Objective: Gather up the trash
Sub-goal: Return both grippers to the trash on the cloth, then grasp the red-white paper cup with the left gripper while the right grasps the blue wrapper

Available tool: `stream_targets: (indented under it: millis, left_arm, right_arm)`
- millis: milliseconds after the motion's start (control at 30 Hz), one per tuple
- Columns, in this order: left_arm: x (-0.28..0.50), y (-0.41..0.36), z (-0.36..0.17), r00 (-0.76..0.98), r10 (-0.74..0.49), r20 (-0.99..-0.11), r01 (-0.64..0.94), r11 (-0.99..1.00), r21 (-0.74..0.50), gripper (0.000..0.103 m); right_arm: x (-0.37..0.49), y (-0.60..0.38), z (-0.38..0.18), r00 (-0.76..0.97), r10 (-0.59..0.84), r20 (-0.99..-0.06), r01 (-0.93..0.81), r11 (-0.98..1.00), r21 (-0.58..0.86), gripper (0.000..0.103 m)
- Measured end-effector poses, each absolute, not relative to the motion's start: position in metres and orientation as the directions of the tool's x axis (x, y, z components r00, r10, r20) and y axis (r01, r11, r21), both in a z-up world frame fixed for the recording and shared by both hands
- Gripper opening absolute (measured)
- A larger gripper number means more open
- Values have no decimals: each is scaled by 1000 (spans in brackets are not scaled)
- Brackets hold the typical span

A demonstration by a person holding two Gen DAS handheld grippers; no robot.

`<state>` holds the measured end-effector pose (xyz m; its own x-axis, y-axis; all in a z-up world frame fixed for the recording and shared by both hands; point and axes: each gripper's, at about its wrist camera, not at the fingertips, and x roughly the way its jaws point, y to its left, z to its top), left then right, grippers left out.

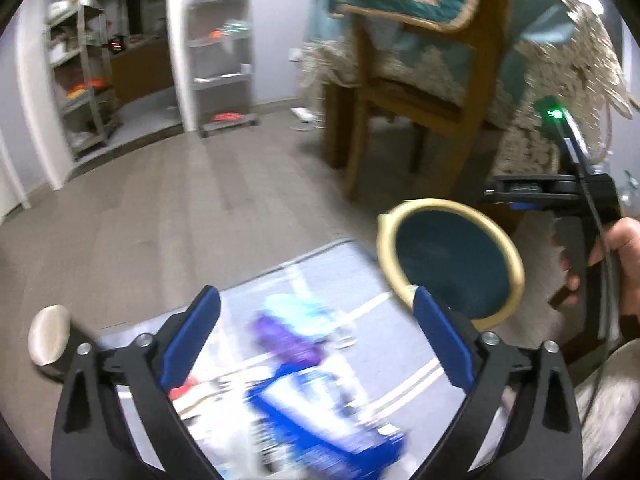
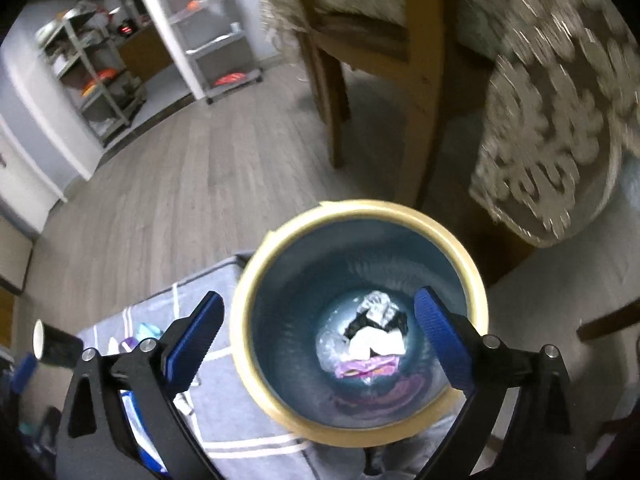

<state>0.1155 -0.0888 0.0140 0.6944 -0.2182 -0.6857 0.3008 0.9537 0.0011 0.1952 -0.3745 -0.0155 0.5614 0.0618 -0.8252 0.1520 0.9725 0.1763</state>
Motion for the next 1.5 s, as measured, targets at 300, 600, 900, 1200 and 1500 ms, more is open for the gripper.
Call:
stream_targets:
  millis: [300,600,900,1200,1500]
  left_arm:
    - [83,16,8,707,-56,-705,168,982,90,97]
    - [73,82,-51,639,-7,-769,63,997,43,97]
    - [97,78,-98,571,4,-821,101,992,75,97]
    - [111,66,-119,552,-11,-834,123,990,68,95]
    - [124,59,-135,489,-34,-871,152,987,47,58]
  right_arm:
    - [172,-279,2,570,212,-794,-31,971,238,96]
    - [148,-192,-25,463,242,-853,-163,969,186,96]
    - [131,-155,-85,312,217,-925,-203,966,159,96]
    - [131,-144,-103,277,199,-940,-235,963,135,96]
    - [130,-135,-114,233,232,-944,-271,948,167,96]
